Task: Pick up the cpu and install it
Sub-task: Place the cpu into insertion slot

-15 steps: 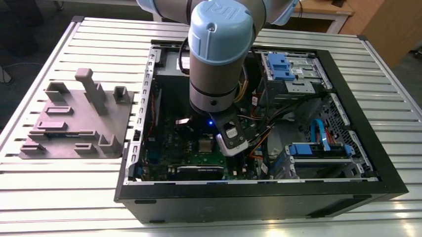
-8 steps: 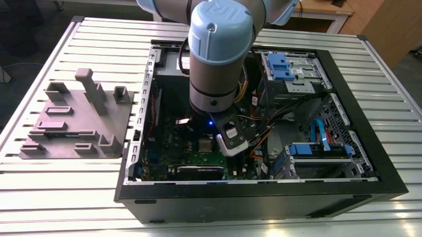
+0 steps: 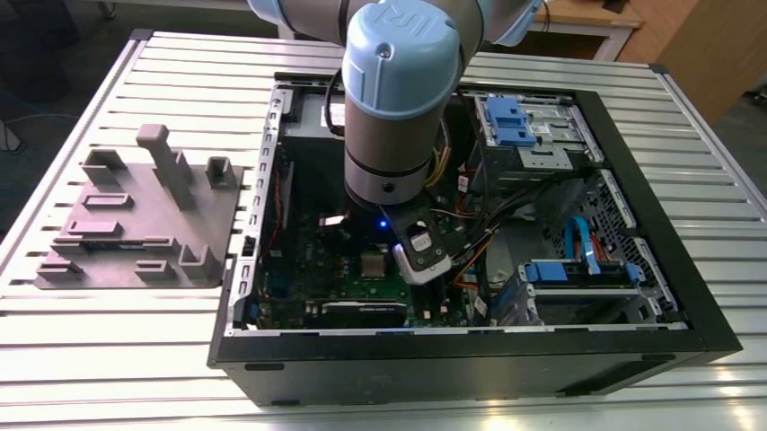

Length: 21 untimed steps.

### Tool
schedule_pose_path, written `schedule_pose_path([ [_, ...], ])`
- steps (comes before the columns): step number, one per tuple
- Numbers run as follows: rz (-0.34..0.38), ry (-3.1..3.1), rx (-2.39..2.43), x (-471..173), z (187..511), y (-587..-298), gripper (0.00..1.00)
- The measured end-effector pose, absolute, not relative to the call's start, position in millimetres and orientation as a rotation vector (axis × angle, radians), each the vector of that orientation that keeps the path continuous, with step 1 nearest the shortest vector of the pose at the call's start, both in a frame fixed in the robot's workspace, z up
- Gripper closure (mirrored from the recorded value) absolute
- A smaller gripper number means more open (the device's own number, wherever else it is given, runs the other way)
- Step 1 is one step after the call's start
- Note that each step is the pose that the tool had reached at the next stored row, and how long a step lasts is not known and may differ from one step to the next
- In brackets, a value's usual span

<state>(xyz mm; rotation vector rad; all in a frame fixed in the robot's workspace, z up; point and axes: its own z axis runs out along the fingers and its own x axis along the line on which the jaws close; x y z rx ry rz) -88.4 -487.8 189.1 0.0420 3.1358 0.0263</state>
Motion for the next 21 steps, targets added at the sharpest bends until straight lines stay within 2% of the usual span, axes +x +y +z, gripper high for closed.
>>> schedule_pose_path([
  [21,0.028,3.141,0.042,-88.5,203.8,-487.8,0.51],
])
